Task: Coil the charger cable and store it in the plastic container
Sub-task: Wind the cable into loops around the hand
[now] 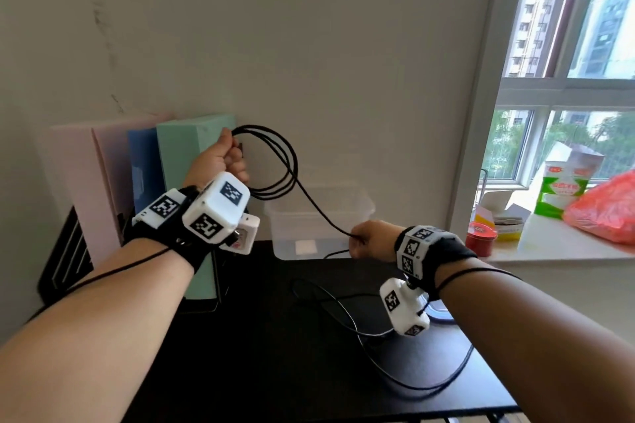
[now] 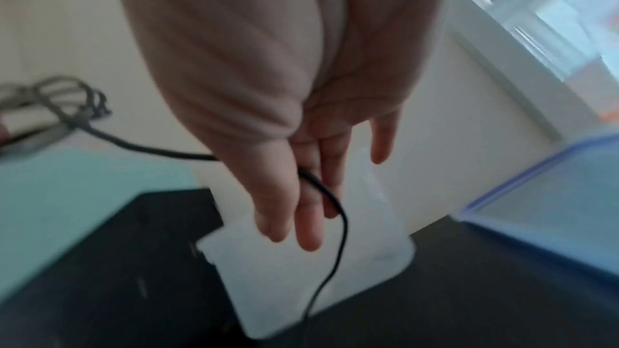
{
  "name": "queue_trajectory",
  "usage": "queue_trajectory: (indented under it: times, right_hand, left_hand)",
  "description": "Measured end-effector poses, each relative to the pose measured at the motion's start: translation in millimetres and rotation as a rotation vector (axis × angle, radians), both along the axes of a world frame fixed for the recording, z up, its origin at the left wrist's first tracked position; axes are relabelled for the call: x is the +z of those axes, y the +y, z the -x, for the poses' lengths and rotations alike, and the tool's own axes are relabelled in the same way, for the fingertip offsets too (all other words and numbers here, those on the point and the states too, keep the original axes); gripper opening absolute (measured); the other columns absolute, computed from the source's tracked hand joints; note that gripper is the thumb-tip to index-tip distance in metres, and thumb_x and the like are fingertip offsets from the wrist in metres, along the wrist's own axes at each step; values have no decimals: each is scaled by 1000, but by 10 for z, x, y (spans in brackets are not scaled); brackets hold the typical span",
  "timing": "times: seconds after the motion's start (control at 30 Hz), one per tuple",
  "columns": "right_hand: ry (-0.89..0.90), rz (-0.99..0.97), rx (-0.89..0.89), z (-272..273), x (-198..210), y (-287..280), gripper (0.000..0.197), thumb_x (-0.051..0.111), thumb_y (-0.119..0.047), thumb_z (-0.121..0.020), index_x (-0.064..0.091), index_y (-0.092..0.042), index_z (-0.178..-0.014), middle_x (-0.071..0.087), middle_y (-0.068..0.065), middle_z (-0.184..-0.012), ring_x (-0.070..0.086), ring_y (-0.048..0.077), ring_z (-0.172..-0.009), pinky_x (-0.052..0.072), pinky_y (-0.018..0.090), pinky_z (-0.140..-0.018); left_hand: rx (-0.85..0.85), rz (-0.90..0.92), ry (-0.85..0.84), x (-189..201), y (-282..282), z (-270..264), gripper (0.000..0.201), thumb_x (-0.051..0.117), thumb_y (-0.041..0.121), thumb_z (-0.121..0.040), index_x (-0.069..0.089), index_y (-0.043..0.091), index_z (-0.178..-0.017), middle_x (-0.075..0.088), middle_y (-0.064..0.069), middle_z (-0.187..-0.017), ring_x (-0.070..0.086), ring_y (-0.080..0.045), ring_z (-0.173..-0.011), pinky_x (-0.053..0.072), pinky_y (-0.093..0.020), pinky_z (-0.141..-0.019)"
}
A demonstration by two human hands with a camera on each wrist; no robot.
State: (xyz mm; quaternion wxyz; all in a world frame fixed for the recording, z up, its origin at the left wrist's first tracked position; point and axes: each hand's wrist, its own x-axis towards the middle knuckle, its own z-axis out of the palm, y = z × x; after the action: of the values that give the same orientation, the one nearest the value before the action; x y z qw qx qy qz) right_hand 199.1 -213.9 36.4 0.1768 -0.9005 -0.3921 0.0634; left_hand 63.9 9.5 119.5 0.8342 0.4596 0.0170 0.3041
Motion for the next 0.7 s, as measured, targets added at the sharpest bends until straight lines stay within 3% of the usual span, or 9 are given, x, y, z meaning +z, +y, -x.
queue_trajectory:
  times: [0.1,0.17,0.2,0.27,0.33,0.37,0.47,0.63,0.7]
  right_hand:
    - [1,-84,-105,-162,-74,-94,13,57,-12,-86,70,-14,-86,68,11,-88,61,16,-82,44,22,-76]
    - [140,-432,-222,-228,-33,-129,15,59,-15,-89,72,-7,-92,64,6,-67,56,3,-55,43,12,-59]
    - [175,-597,-285,-248,-2,-141,21,58,-16,-90,72,-4,-100,60,3,-62,53,4,-48,43,12,-56]
    - [76,-686,-361,-258,82,-134,27,56,-20,-92,69,-9,-113,67,4,-75,61,14,-66,47,22,-69]
    - [-115,-490,-392,-178,190,-111,29,51,-29,-94,68,-19,-115,71,4,-106,64,24,-98,47,28,-84]
    - [-188,-360,-413,-109,247,-90,31,46,-36,-95,68,-23,-113,69,3,-111,63,26,-103,49,31,-84]
    - [-315,-51,-468,13,332,-7,40,37,-45,-95,67,-19,-99,68,4,-104,64,26,-95,45,29,-73]
    - [-373,261,-429,161,339,75,28,42,-20,-86,64,-18,-104,67,1,-107,64,24,-97,43,29,-73]
    - [-419,390,-345,224,338,144,28,43,-19,-86,64,-20,-105,66,-2,-106,64,22,-98,42,28,-73]
  left_hand:
    - [45,43,7,-7,119,28,38,38,38,-98,40,20,-65,31,8,-31,25,-3,-24,22,-12,-29]
    - [57,72,29,-57,176,33,40,35,40,-98,37,20,-63,31,7,-31,24,-3,-24,21,-11,-30]
    - [55,88,39,-88,186,26,41,35,40,-98,36,20,-62,31,7,-31,24,-3,-24,20,-11,-31]
    - [34,118,50,-141,167,3,42,34,40,-98,36,21,-61,31,7,-31,23,-4,-24,19,-11,-32]
    - [11,141,54,-169,122,-26,41,34,40,-98,38,21,-62,30,7,-32,22,-4,-24,18,-11,-31]
    - [2,150,60,-173,98,-36,40,35,39,-98,39,21,-62,30,7,-32,22,-5,-23,18,-11,-30]
    - [-11,149,85,-156,34,-42,37,37,36,-96,39,22,-61,29,6,-32,22,-6,-24,19,-10,-29]
    - [-37,153,104,-125,-19,-49,37,36,34,-94,34,23,-59,29,7,-32,21,-7,-23,18,-11,-29]
    - [-66,143,84,-145,-43,-67,37,35,35,-97,36,23,-62,43,8,-37,23,-6,-23,19,-11,-27]
